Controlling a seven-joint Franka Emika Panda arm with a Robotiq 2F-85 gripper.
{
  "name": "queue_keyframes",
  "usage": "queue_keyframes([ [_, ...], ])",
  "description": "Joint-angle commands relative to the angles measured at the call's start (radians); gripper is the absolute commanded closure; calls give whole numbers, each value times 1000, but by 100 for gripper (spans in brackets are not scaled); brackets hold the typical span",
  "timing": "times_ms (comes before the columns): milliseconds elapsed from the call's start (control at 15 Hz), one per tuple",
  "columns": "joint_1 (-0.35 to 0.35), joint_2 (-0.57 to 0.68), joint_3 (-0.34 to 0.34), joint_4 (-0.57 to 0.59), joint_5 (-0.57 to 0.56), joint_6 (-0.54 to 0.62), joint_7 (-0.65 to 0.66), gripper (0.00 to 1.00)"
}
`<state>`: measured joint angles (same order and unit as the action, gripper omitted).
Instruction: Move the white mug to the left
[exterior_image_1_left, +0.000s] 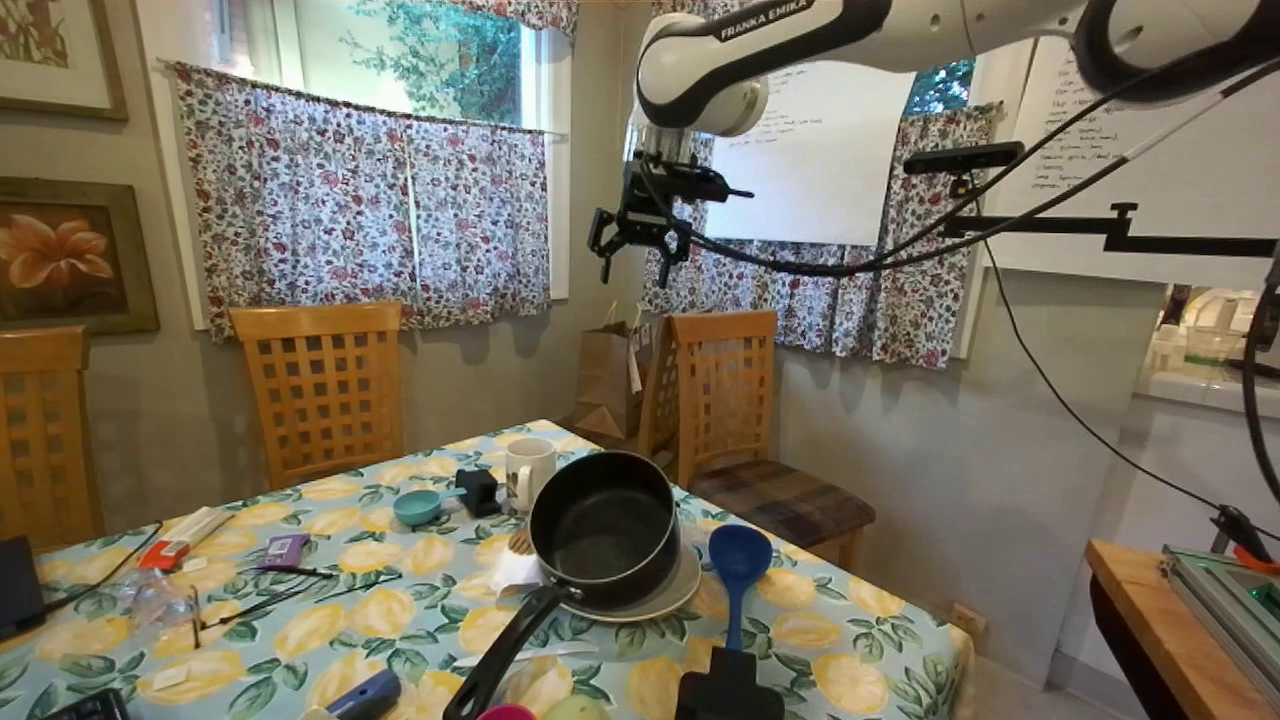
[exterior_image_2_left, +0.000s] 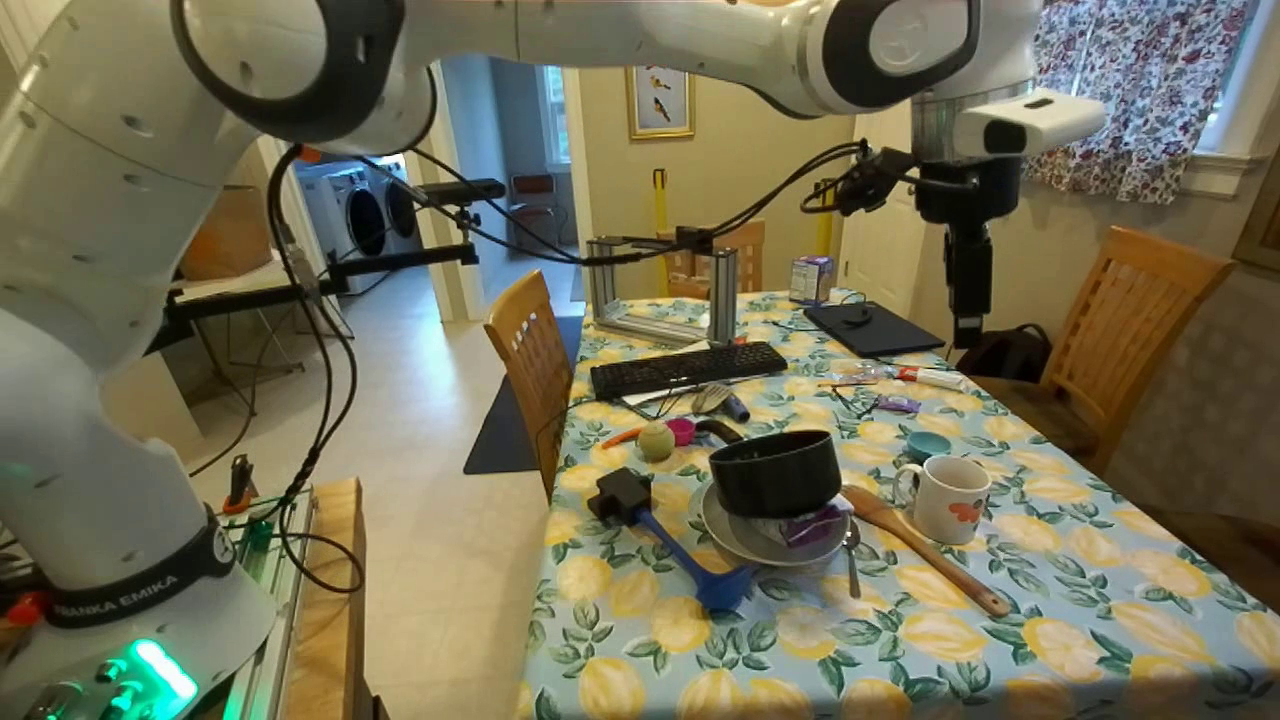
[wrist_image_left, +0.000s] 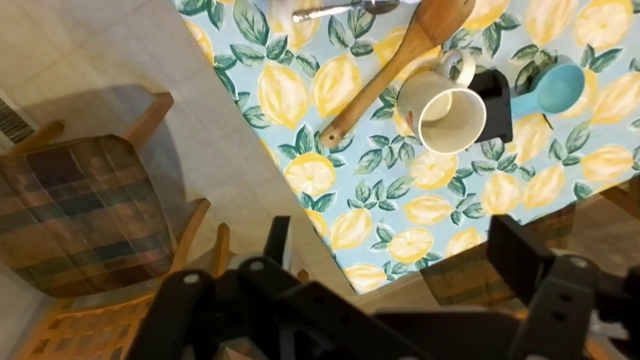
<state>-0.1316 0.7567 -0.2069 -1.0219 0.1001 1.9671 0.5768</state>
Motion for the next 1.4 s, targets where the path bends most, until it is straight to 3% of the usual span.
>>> queue_keyframes([
  [0,1,174,24,229,-18,-159,43,0],
  [67,9,72,8,75,-2,-73,17,0],
  [467,10,153,15,176,-3,-125,23,0],
  [733,2,283,40,277,34,-123,72,0],
  [1000,18,453,53,413,-13,-67,107,0],
  [1133,38,516,28,467,-51,-65,146,0],
  [1333,38,553,22,496,-84,-169,172,0],
])
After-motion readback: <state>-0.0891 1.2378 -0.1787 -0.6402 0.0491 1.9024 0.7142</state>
